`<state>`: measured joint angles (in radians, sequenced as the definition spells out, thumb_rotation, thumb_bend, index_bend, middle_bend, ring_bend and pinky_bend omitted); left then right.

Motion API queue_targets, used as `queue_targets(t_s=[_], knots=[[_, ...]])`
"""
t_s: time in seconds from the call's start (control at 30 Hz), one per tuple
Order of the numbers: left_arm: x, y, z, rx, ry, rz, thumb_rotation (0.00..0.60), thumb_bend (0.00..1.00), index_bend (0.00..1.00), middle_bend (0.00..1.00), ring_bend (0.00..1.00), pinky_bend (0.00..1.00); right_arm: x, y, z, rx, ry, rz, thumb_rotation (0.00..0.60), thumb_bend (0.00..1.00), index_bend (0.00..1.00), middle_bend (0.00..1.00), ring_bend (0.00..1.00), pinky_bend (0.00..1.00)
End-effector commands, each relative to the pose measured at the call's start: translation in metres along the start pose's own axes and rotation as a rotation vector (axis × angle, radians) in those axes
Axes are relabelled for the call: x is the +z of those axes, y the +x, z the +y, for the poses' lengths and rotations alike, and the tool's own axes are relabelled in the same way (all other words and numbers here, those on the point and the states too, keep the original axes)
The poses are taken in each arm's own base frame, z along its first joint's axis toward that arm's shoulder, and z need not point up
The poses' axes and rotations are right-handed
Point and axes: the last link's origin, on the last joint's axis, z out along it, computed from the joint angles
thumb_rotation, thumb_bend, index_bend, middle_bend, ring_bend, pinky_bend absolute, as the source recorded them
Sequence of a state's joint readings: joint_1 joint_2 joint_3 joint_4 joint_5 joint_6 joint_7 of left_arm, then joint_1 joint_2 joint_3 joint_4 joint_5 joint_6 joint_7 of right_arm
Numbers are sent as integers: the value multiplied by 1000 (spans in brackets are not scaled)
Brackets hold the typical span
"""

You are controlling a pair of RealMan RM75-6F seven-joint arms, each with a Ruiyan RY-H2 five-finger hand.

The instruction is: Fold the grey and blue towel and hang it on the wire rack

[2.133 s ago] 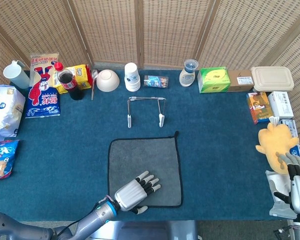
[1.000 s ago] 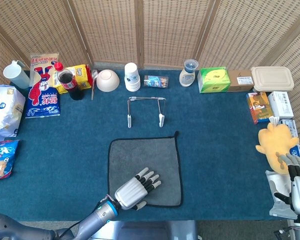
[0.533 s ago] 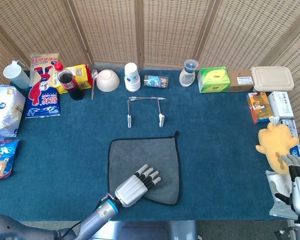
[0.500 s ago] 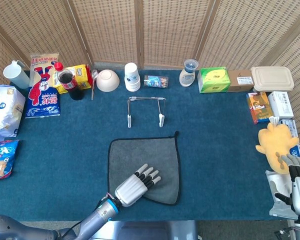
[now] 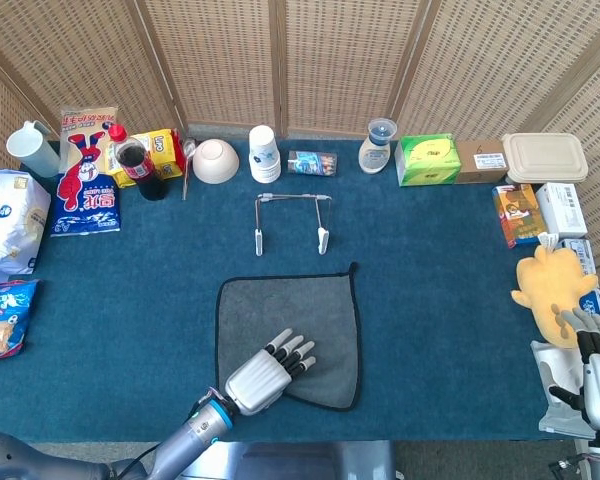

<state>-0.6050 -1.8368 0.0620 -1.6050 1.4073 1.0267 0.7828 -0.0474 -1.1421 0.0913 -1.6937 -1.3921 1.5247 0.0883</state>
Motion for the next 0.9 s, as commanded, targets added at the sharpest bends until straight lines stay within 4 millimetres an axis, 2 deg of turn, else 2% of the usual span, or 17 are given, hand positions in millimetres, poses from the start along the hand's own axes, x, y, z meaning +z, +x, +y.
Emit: queue_targets(t_s=[0.03, 0.4, 0.9], knots=[[-1, 0, -1, -17, 1, -12, 600, 0, 149, 56, 0, 0, 0, 0, 0, -1, 0, -2, 600, 344, 118, 105, 0, 0], [3, 3, 1, -69, 16, -1, 600, 48, 305, 112, 0, 0, 1, -1, 0, -4, -3, -2, 600, 345, 119, 106, 0, 0], [-3, 8, -1, -113, 72, 24, 600, 75, 424, 162, 8, 0, 2, -3, -1, -1, -4, -11, 600, 345, 118, 105, 0, 0]])
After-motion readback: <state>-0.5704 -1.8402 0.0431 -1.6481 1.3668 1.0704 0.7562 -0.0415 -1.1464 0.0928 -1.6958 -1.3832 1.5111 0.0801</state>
